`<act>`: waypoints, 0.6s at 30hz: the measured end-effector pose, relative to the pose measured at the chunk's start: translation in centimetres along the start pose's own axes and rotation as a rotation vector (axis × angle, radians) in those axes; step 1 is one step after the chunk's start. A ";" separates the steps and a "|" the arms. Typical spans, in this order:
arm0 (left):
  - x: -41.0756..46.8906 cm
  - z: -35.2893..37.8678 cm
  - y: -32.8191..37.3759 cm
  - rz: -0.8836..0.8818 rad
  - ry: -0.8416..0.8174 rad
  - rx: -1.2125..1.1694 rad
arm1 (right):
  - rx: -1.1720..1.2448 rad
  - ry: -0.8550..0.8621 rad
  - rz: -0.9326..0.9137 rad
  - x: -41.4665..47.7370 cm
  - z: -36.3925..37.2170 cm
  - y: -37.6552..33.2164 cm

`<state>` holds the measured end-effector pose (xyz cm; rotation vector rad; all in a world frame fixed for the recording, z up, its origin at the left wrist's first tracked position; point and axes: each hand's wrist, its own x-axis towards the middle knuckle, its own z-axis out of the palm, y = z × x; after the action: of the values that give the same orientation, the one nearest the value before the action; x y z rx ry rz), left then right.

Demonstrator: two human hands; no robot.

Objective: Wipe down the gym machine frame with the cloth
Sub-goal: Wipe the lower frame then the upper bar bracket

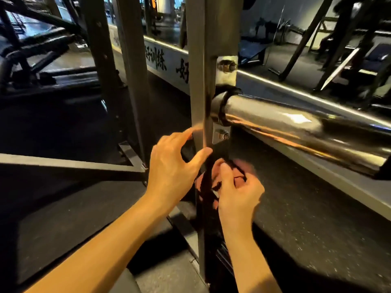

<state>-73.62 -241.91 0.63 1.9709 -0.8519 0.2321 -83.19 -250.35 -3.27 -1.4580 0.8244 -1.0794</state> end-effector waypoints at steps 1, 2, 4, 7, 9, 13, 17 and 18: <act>-0.2 0.5 -0.6 0.035 0.013 -0.009 | 0.026 -0.005 -0.024 0.4 0.3 0.1; -0.4 0.9 -1.1 0.062 0.031 -0.020 | 0.035 -0.009 -0.023 0.5 0.7 0.8; -0.3 1.3 -1.9 0.082 0.060 -0.029 | 0.038 0.001 0.079 0.4 1.0 3.2; -0.1 1.6 -2.4 0.106 0.060 -0.010 | 0.009 0.099 0.446 -0.7 0.1 6.4; 0.0 1.5 -2.5 0.121 0.056 0.017 | -0.007 0.108 0.564 -1.0 -0.5 7.0; 0.3 1.6 -2.7 0.140 0.063 0.027 | -0.052 0.092 0.237 -0.1 0.6 4.8; -0.6 2.2 -3.2 0.107 0.066 -0.041 | -0.048 0.078 0.155 -0.7 1.1 5.6; -1.0 2.4 -3.5 0.096 0.054 -0.045 | -0.066 0.083 0.250 -1.3 0.4 6.9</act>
<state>-72.55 -242.33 -3.54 1.8765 -0.9098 0.3180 -82.76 -250.21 -10.30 -1.3300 1.0794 -0.9356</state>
